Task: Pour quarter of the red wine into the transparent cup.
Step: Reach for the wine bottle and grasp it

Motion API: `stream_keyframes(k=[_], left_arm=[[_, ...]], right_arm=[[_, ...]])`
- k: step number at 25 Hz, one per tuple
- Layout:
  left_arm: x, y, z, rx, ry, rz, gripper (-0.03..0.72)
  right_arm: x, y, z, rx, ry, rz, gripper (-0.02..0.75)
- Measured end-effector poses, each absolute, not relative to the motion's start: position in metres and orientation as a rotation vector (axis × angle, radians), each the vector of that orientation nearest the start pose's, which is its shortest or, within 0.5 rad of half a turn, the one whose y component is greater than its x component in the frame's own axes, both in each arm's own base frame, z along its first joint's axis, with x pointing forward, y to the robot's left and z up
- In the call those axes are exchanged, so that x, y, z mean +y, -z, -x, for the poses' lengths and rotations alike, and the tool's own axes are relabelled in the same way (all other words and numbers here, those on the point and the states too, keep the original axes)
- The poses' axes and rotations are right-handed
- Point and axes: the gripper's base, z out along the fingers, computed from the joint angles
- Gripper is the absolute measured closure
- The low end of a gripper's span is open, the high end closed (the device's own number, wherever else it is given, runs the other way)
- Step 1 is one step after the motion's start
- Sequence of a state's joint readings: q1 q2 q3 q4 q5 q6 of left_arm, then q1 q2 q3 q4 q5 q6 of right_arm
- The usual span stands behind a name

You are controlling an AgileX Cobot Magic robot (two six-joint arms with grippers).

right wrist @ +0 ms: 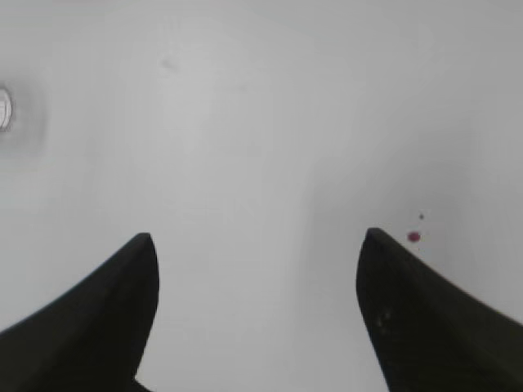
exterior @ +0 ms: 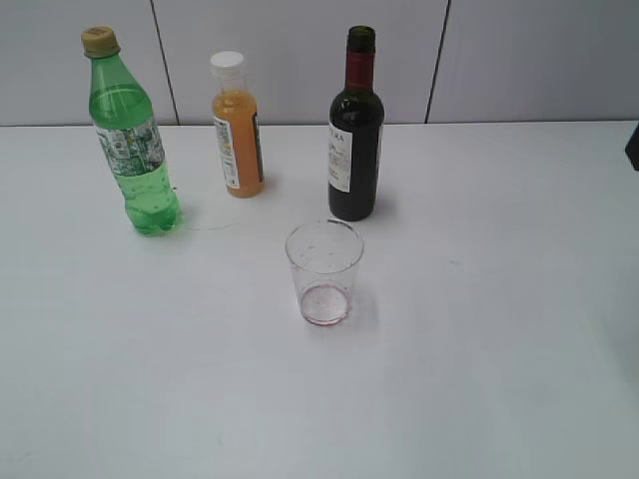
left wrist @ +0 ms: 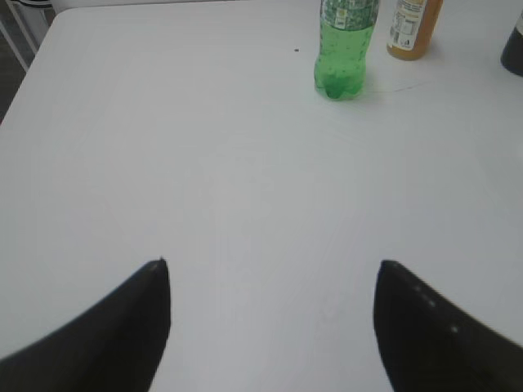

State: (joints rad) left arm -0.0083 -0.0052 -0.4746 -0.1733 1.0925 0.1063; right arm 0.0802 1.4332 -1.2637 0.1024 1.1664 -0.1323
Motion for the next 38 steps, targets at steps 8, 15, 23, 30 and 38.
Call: stream_keyframes(k=[8,15,23,30,38], left_arm=[[-0.014,-0.269,0.005,2.083,0.150,-0.129,0.103],[-0.014,-0.269,0.005,2.083,0.150,-0.129,0.103],[-0.014,-0.269,0.005,2.083,0.150,-0.129,0.103],[-0.014,-0.269,0.005,2.083,0.150,-0.129,0.103],[-0.014,-0.269,0.005,2.083,0.150,-0.129,0.103]], right_arm=[[0.018,-0.314,-0.193,2.774,-0.029,0.284,0.145],[0.011,-0.288,-0.118,2.650,-0.005,0.275,0.145],[0.006,-0.268,-0.063,2.456,0.002,0.255,0.145],[0.004,-0.277,-0.035,2.255,0.007,0.236,0.145],[0.002,-0.281,-0.006,2.067,0.013,0.219,0.145]])
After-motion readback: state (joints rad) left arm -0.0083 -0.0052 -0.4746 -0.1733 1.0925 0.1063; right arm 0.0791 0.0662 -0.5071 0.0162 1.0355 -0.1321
